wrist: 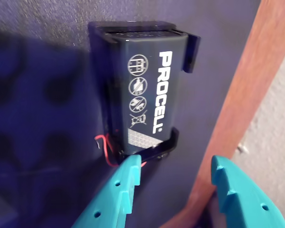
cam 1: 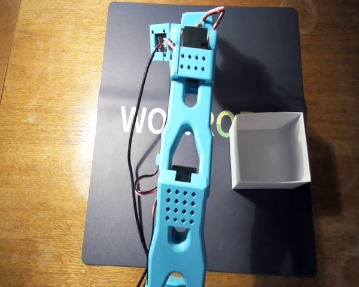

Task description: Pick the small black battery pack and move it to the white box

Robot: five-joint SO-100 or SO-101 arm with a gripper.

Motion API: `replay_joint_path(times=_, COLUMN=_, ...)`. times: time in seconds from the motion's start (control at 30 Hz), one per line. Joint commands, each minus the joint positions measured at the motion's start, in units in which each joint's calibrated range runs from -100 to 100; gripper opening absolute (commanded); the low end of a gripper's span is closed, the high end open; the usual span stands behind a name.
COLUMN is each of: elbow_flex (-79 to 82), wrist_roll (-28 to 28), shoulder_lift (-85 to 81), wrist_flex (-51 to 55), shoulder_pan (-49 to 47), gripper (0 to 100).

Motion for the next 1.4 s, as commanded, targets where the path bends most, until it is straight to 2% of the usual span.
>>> replay_joint_path(times=0.0, elbow_flex=-2.2, wrist_roll=1.7, shoulder_lift=-0.3, wrist_flex=-0.5, shoulder_pan=-2.3, gripper=17)
replay_joint_path(times=0.4, elbow_flex=-2.2, wrist_roll=1.6, shoulder_lift=-1.3, wrist_flex=3.9, shoulder_pan=-5.6, gripper=18)
replay_joint_path(times=0.6, elbow_flex=-2.5, wrist_roll=1.7, shoulder_lift=-1.4, wrist_flex=5.9, shoulder_pan=-7.9, gripper=28)
replay_joint_path(times=0.83, elbow_flex=-2.8, wrist_roll=2.7, shoulder_lift=-1.9, wrist_flex=7.2, shoulder_pan=-7.6, gripper=28)
replay_joint_path(times=1.07, elbow_flex=-2.6, wrist_roll=17.0, shoulder_lift=-5.4, wrist_flex=6.7, shoulder_pan=-1.3, gripper=28)
replay_joint_path(times=1.23, elbow_flex=-3.0, wrist_roll=29.2, shoulder_lift=-5.6, wrist_flex=5.0, shoulder_pan=2.1, gripper=28)
replay_joint_path(times=1.37, elbow_flex=-2.6, wrist_roll=35.8, shoulder_lift=-6.0, wrist_flex=5.4, shoulder_pan=3.2, gripper=28)
